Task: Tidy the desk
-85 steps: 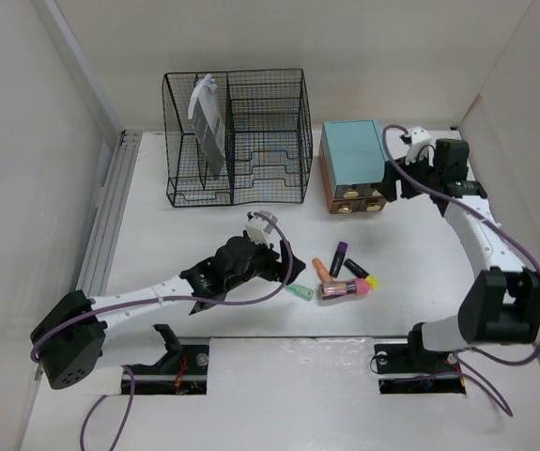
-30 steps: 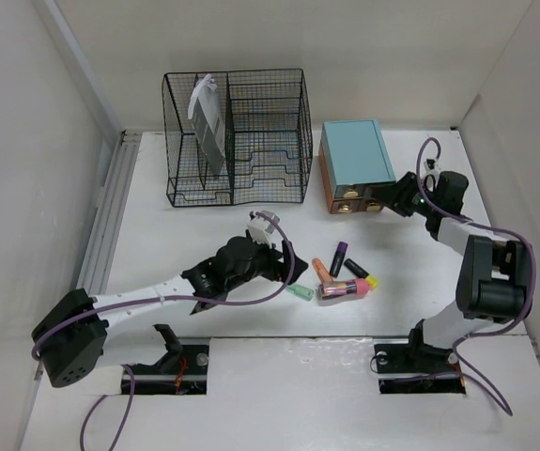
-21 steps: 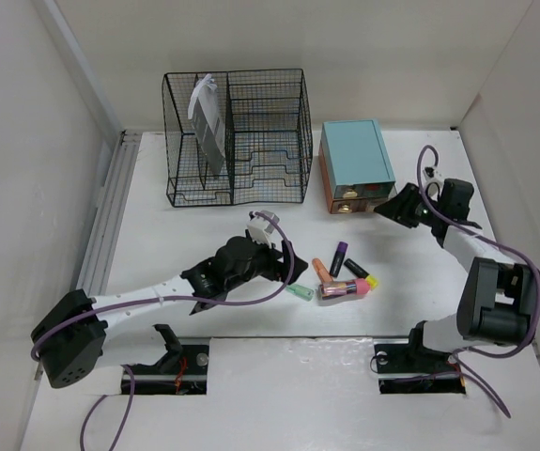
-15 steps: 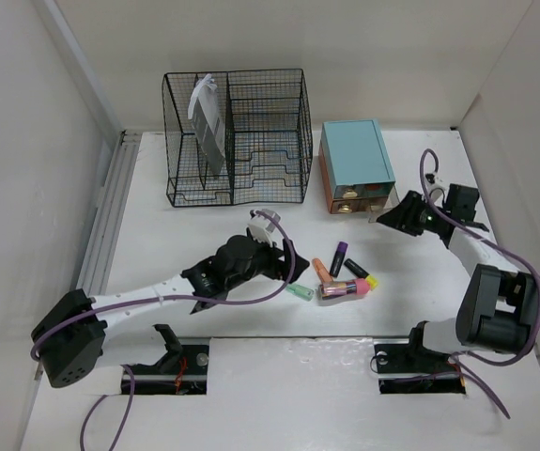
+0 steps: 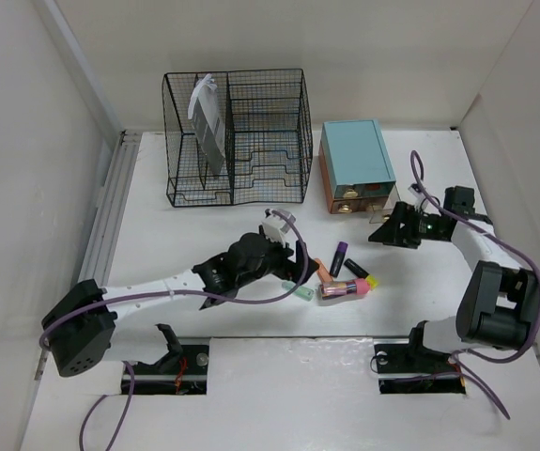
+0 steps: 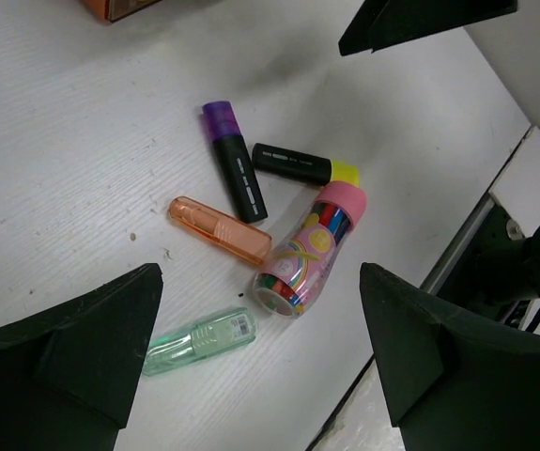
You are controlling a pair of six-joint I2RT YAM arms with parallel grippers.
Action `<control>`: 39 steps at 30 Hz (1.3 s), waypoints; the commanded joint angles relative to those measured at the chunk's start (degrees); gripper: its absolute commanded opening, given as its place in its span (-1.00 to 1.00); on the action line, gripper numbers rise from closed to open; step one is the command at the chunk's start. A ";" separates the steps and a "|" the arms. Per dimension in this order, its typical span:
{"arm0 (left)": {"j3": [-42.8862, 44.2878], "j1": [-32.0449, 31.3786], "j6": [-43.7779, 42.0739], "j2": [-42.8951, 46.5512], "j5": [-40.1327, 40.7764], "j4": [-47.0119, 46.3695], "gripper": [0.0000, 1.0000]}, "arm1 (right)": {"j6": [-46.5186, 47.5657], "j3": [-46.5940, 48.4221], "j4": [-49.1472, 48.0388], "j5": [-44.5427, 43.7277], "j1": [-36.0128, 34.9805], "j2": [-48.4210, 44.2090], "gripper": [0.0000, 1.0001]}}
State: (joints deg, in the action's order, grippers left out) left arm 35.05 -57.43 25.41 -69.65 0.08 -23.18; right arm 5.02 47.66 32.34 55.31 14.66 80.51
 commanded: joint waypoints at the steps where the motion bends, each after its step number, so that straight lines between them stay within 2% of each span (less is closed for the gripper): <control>1: 4.58 -1.63 -4.13 -0.83 -0.08 0.15 0.67 | 9.22 4.02 10.01 7.70 0.37 -4.04 0.84; 4: 7.39 -3.56 -8.26 -3.03 1.32 3.66 0.62 | 16.15 6.74 17.99 11.39 -0.23 -5.28 0.84; 6: 8.89 -5.23 -11.33 -4.96 1.94 6.38 0.62 | 24.82 11.63 24.58 13.85 -0.85 -4.06 0.84; 7: 10.81 -6.72 -12.39 -6.45 2.73 8.57 0.60 | 35.05 15.41 34.62 16.21 -0.86 -3.18 0.81; 8: 11.79 -6.73 -13.53 -6.47 2.74 8.59 0.59 | 35.15 15.45 39.16 17.63 -0.86 -2.21 0.78; 9: 12.76 -8.12 -14.76 -8.21 3.61 10.50 0.57 | 44.11 18.67 43.64 18.68 -0.86 -1.33 0.73; 10: 13.72 -8.75 -16.95 -9.18 3.61 11.39 0.57 | 45.07 20.09 46.82 19.74 -0.86 0.25 0.69; 12: 17.31 -9.80 -18.98 -12.77 4.14 14.20 0.52 | 43.85 23.43 46.85 18.62 -1.47 0.78 0.45; 14: 20.05 -10.69 -21.70 -15.68 4.14 16.05 0.45 | 44.63 28.79 46.85 17.90 -1.47 0.79 0.32; 16: 23.91 -12.61 -23.82 -20.06 4.14 17.37 0.41 | 46.47 33.17 46.85 17.90 -1.47 1.32 0.28; 17: 24.88 -12.62 -24.70 -21.39 4.14 17.90 0.37 | 46.49 34.16 46.33 18.95 -0.86 1.32 0.14; 18: 27.24 -13.14 -26.36 -22.80 3.53 17.91 0.35 | 46.49 35.04 45.02 19.65 -0.86 1.32 0.09; 26: 36.23 -14.20 -32.18 -33.70 -1.74 24.67 0.12 | 46.49 38.03 43.42 25.02 0.72 6.06 0.09; 29: 37.81 -14.20 -33.58 -36.77 -2.98 25.29 0.06 | 50.69 39.18 46.76 25.55 1.34 8.43 0.09; 33: 39.56 -14.20 -34.20 -40.38 -4.21 26.87 0.04 | 50.71 39.79 46.76 25.55 1.34 7.91 0.09; 39: 43.52 -14.20 -35.25 -45.13 -4.82 29.77 -0.23 | 51.23 39.79 46.76 26.08 1.87 5.54 0.09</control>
State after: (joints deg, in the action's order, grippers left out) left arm 75.70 -71.29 -8.21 -113.73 -3.20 3.68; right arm 53.49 84.82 76.53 78.11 16.05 88.92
